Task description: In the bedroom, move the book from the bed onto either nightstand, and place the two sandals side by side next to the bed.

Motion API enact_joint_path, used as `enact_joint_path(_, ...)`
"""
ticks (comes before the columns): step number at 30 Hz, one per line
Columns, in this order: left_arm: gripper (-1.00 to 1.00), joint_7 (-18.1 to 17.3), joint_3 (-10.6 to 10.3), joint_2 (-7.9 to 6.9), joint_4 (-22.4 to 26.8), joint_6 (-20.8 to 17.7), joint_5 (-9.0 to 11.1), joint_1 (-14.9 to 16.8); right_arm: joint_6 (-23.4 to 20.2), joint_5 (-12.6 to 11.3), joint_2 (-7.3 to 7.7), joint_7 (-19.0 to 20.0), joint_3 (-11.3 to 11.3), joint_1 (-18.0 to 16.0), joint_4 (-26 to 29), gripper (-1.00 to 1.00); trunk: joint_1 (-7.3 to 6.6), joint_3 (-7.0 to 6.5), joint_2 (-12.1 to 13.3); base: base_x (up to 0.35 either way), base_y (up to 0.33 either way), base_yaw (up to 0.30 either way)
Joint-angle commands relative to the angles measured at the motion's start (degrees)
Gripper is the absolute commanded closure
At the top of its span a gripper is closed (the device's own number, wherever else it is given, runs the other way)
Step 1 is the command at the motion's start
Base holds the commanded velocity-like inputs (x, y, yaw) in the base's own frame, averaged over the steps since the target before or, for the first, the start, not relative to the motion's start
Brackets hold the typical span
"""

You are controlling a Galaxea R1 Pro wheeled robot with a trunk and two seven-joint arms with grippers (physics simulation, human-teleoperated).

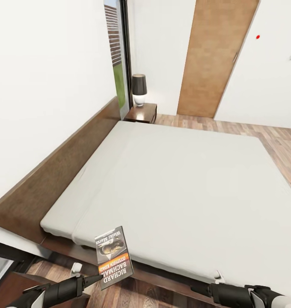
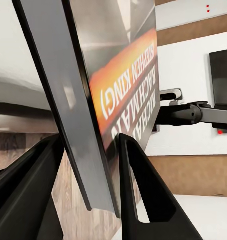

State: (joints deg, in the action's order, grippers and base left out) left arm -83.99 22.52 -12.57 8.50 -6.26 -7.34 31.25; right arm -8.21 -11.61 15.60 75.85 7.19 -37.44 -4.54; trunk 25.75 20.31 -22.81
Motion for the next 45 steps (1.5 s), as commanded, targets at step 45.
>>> enact_joint_path(45,1.00,-0.3,0.6,-0.08,-1.6,-0.6,-0.5,0.0,-0.6,-0.5,0.05,0.3,0.5,-0.1,-0.2,-1.00,0.03,-2.08,-0.1,0.000,0.000,0.000)
